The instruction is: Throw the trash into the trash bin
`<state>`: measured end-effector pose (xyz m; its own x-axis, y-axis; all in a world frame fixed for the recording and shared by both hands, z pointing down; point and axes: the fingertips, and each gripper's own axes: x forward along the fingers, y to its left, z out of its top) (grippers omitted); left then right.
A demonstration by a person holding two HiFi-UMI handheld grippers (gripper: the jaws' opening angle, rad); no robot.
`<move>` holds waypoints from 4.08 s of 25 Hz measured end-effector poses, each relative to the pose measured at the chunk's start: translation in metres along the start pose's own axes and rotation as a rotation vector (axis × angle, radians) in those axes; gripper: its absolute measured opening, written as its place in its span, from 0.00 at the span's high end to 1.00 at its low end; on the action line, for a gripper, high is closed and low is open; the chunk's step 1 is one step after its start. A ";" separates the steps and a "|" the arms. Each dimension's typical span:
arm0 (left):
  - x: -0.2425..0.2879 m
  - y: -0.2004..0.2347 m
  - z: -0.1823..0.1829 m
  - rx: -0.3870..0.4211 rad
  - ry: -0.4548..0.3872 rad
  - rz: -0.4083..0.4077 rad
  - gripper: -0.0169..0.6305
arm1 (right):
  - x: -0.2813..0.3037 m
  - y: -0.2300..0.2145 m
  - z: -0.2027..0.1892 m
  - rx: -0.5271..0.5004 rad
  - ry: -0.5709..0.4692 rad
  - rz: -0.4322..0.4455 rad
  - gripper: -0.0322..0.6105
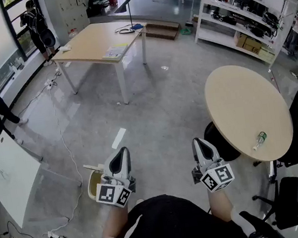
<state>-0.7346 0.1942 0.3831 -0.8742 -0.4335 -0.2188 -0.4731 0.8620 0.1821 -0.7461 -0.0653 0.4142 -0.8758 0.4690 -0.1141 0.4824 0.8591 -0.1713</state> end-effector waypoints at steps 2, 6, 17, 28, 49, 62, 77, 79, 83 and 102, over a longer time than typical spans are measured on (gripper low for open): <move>-0.002 0.006 -0.001 0.012 0.007 -0.001 0.97 | 0.002 0.004 0.000 0.006 -0.007 -0.001 0.95; -0.002 0.009 -0.004 0.027 0.022 -0.004 0.97 | -0.004 -0.001 -0.005 0.013 -0.004 -0.019 0.95; 0.004 -0.014 -0.014 0.034 0.044 -0.057 0.97 | -0.018 0.000 -0.001 0.025 -0.020 -0.021 0.95; 0.022 -0.080 -0.028 0.015 0.078 -0.159 0.97 | -0.071 -0.036 0.024 -0.002 -0.062 -0.078 0.94; 0.076 -0.270 -0.082 -0.099 0.162 -0.567 0.97 | -0.295 -0.119 0.069 -0.040 -0.181 -0.553 0.94; 0.077 -0.385 -0.110 -0.169 0.282 -1.074 0.97 | -0.408 -0.055 0.065 -0.087 -0.259 -1.034 0.94; -0.012 -0.462 -0.113 -0.337 0.367 -1.555 0.97 | -0.498 0.092 0.044 -0.122 -0.299 -1.488 0.94; -0.024 -0.466 -0.111 -0.342 0.377 -1.588 0.97 | -0.505 0.111 0.047 -0.128 -0.320 -1.519 0.95; -0.053 -0.477 -0.108 -0.329 0.399 -1.631 0.97 | -0.519 0.150 0.050 -0.151 -0.312 -1.554 0.95; -0.322 -0.559 -0.053 -0.422 0.428 -1.989 0.97 | -0.680 0.386 0.025 -0.267 -0.194 -1.988 0.95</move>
<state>-0.1947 -0.1616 0.4024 0.8080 -0.5626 -0.1747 -0.5292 -0.8235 0.2046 0.0359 -0.0573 0.4010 -0.0611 -0.9955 -0.0723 -0.9967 0.0647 -0.0484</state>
